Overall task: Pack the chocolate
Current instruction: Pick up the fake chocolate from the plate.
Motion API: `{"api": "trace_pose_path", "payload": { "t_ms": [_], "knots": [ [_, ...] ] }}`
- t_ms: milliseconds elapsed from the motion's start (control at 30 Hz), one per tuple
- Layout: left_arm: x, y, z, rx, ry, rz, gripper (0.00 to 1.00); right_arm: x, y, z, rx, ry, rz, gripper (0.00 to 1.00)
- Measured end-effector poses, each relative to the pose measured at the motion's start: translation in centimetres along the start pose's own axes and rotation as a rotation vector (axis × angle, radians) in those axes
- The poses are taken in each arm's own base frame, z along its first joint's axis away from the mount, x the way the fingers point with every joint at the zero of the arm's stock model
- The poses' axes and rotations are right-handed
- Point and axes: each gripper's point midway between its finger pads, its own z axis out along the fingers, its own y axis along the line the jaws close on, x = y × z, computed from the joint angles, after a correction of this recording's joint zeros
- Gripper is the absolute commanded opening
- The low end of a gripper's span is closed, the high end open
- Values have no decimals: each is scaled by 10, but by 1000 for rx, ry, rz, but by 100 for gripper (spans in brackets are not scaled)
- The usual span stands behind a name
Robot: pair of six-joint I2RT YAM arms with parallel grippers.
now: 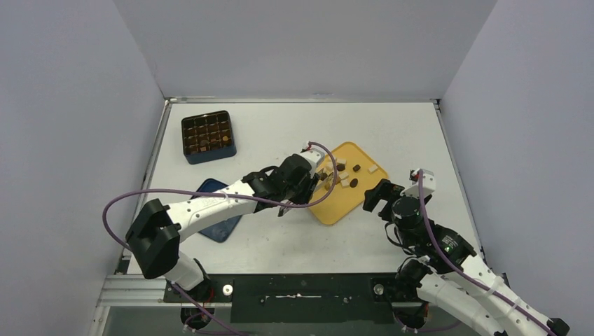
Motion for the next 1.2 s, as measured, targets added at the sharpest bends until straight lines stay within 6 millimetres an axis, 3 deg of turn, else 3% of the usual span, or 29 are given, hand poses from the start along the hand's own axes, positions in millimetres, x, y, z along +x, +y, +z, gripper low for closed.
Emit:
{"api": "trace_pose_path", "payload": {
  "t_ms": [300, 933, 1200],
  "knots": [
    [11, -6, 21, 1, 30, 13, 40, -3, 0, -4, -20, -16, 18, 100],
    [32, -7, 42, -2, 66, 17, 40, -2, 0, -4, -22, -15, 17, 100],
    [40, -7, 52, -7, 83, 20, 32, -2, -1, -5, -27, -20, 22, 100]
  ]
}}
